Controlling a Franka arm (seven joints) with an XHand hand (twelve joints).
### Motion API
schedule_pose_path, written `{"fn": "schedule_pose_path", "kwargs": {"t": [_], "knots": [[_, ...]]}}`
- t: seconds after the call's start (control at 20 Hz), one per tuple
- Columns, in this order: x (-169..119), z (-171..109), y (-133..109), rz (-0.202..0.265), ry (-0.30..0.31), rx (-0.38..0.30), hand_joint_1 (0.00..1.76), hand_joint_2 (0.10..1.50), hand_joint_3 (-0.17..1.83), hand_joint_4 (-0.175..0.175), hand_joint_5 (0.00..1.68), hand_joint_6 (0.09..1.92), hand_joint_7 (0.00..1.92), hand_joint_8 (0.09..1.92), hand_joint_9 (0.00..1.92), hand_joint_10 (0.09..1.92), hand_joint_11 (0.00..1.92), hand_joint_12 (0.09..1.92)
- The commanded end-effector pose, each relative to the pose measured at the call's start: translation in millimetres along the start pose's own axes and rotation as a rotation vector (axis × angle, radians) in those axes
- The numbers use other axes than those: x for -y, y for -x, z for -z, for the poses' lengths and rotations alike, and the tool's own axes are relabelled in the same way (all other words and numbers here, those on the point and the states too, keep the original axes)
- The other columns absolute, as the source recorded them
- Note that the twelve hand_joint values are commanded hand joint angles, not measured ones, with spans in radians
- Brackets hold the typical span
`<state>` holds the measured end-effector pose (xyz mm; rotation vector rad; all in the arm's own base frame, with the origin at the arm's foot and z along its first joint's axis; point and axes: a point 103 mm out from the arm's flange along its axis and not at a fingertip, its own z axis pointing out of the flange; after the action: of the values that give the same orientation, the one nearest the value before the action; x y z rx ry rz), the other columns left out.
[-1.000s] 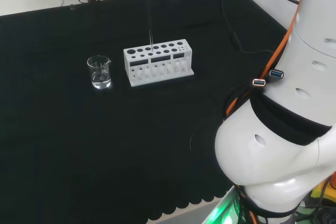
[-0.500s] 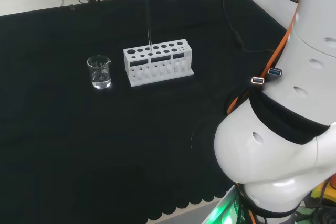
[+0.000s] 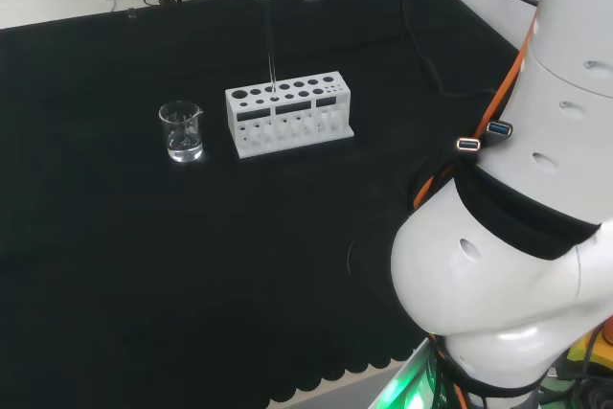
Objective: Put the glass rod back on the white test tube rack.
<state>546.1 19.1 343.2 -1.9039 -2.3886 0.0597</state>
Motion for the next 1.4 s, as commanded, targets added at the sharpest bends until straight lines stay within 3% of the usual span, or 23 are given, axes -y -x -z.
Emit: {"fn": "schedule_pose_path", "kwargs": {"t": [0.05,1.4], "knots": [[4,-1,7,-0.012,0.002,-0.004,1.31,1.1,-0.17,-0.175,1.27,0.22,1.23,0.91,1.66,0.73,1.65,0.61],[-14,-72,6,0.024,-0.091,0.007,1.31,1.1,-0.17,-0.175,1.27,0.23,1.23,0.9,1.65,0.72,1.65,0.61]]}}
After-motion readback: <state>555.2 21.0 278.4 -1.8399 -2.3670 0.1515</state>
